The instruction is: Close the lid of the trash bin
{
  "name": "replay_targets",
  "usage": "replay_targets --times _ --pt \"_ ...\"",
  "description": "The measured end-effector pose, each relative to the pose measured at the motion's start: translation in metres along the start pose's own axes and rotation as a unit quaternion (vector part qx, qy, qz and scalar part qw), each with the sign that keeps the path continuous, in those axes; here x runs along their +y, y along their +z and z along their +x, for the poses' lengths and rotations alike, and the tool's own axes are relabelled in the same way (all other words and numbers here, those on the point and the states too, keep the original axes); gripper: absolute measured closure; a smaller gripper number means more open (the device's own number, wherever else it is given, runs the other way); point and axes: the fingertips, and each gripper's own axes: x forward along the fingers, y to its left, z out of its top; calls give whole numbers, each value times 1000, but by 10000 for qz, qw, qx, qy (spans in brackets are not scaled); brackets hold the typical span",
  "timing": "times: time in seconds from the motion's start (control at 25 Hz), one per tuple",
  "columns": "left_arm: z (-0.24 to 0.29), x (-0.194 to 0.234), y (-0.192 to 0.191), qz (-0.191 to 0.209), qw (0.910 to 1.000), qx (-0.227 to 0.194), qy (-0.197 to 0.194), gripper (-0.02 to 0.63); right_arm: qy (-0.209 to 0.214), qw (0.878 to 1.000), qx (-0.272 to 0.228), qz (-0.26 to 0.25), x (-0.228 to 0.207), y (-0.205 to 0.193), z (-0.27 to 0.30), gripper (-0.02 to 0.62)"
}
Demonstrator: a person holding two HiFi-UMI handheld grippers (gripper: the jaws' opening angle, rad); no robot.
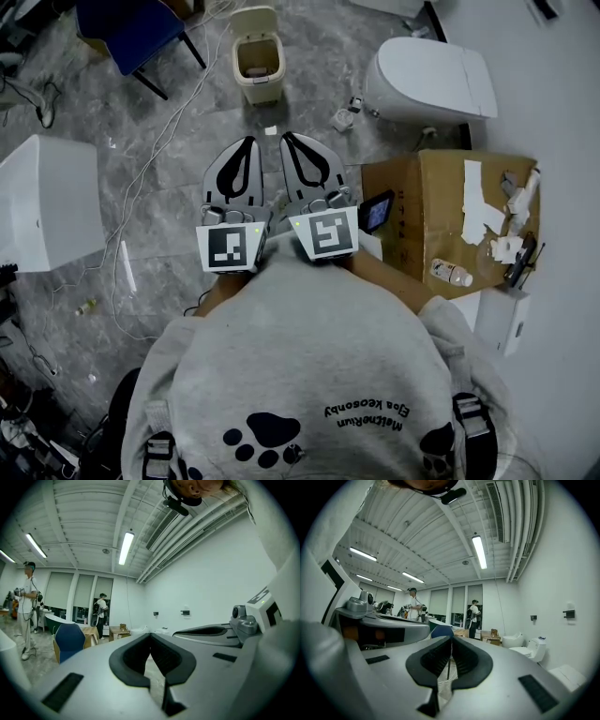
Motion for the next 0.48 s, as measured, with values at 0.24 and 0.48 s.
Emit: replay_targets --times 0.24,0.48 --pt "15 5 -3 2 10000 3 94 586 77 9999 -80 55 -11 -2 16 561" --pt "25 9 4 62 9999 -83 103 586 49 9997 -162 150 -19 2 26 561"
